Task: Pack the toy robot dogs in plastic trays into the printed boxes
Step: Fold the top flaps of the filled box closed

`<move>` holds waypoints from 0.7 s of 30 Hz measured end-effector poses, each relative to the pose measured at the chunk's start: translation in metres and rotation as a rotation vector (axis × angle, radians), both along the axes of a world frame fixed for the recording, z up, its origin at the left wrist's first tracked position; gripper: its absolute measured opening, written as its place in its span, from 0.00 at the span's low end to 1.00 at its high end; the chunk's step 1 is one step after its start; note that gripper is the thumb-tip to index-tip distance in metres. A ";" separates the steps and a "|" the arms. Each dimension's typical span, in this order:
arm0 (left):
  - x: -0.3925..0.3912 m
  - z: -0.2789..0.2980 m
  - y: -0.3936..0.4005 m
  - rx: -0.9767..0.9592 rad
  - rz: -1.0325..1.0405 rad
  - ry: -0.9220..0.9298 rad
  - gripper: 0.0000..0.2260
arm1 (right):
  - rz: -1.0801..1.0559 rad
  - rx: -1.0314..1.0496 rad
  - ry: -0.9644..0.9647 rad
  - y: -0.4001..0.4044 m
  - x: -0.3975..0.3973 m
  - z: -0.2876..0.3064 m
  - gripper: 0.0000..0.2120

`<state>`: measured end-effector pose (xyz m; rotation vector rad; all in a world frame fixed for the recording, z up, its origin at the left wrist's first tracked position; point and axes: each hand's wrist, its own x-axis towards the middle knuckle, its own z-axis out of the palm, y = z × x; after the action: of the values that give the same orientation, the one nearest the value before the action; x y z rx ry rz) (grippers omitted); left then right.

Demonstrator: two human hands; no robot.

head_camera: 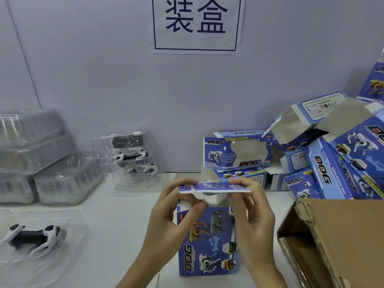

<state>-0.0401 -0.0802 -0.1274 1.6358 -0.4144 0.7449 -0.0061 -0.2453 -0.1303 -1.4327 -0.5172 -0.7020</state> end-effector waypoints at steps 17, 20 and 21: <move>-0.015 -0.003 0.006 -0.066 -0.193 0.172 0.27 | 0.172 0.098 0.064 0.003 -0.007 -0.010 0.14; -0.014 0.002 0.001 -0.148 -0.168 0.208 0.24 | 0.186 0.094 0.051 0.003 -0.007 -0.010 0.13; -0.014 0.004 0.000 -0.149 -0.154 0.197 0.21 | 0.182 0.092 0.048 0.002 -0.007 -0.009 0.14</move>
<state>-0.0538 -0.0803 -0.1232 1.5020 -0.3317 0.4827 -0.0132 -0.2430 -0.1391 -1.2958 -0.5630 -0.5380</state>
